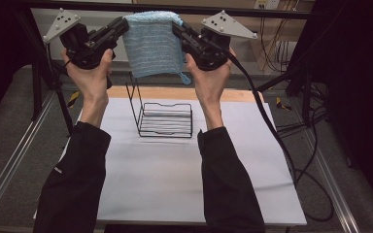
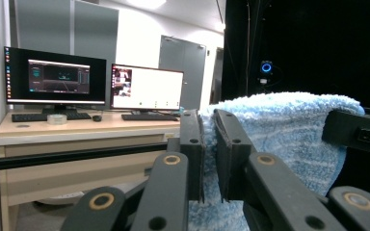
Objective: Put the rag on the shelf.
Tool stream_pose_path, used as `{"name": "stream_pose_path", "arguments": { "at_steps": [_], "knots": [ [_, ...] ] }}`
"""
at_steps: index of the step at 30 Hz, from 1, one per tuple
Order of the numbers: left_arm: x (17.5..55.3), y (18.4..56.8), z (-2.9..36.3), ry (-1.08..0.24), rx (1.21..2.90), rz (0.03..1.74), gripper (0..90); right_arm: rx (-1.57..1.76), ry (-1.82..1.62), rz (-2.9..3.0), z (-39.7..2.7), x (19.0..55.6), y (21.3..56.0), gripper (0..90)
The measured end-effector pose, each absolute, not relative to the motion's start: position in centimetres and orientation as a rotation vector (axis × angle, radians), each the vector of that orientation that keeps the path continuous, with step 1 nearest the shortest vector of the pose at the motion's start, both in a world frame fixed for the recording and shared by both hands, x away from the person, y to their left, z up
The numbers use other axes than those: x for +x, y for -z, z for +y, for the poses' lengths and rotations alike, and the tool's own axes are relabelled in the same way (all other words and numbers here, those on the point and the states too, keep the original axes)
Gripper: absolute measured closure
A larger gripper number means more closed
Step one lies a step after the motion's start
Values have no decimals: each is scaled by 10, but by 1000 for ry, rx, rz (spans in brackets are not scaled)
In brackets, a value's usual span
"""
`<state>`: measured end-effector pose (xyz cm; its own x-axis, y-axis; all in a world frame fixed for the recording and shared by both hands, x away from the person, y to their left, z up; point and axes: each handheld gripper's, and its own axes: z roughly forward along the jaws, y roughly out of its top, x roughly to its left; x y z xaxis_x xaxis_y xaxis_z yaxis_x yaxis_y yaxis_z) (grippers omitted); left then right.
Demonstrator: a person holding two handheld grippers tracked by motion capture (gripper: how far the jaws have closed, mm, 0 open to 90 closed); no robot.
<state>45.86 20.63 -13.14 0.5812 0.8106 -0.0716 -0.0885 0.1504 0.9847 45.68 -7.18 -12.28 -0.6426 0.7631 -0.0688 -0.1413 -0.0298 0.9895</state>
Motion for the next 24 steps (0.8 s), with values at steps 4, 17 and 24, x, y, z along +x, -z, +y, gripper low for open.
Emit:
{"name": "stream_pose_path", "arguments": {
  "at_steps": [4,17,24],
  "knots": [
    [464,131,206,-735,1262,721,826,662,-1736,1589,-71,461,120,824],
    [495,144,206,-750,1319,769,827,746,-1697,1632,-66,490,134,824],
    [503,156,208,-736,1351,785,826,784,-1675,1668,-65,499,149,824]
  ]
}}
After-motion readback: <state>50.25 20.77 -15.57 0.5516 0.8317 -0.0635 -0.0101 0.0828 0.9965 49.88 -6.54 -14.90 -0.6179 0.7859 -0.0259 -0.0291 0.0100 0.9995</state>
